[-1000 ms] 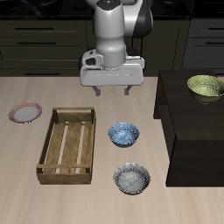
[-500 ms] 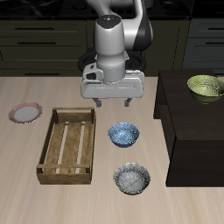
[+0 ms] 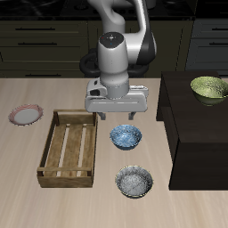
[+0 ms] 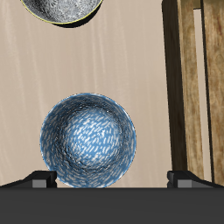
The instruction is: Place the blue bowl on the plate
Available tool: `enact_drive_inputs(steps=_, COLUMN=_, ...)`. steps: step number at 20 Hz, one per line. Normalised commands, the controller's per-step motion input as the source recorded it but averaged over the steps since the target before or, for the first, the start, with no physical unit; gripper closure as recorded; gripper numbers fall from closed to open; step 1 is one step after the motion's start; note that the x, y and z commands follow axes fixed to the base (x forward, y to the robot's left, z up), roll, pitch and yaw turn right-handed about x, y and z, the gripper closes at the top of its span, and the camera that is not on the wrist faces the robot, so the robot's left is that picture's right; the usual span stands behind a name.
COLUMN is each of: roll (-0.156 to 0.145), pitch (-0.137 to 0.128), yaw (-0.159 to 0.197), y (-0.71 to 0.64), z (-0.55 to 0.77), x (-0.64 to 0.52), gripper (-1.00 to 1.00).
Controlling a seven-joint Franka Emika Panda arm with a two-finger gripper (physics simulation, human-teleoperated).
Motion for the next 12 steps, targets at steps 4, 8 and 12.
enact_drive_inputs(steps=4, roll=0.002, pitch=0.034, yaw=-0.011, y=-0.04, z=-0.24, x=0.04, gripper=-1.00)
enact_drive_inputs(steps=8, roll=-0.004, pitch=0.016, yaw=0.008, y=-0.02, z=-0.20, x=0.02, gripper=-1.00)
enact_drive_inputs(steps=12, roll=-0.004, pitch=0.024, yaw=0.008, y=-0.02, z=-0.18, x=0.01, gripper=-1.00)
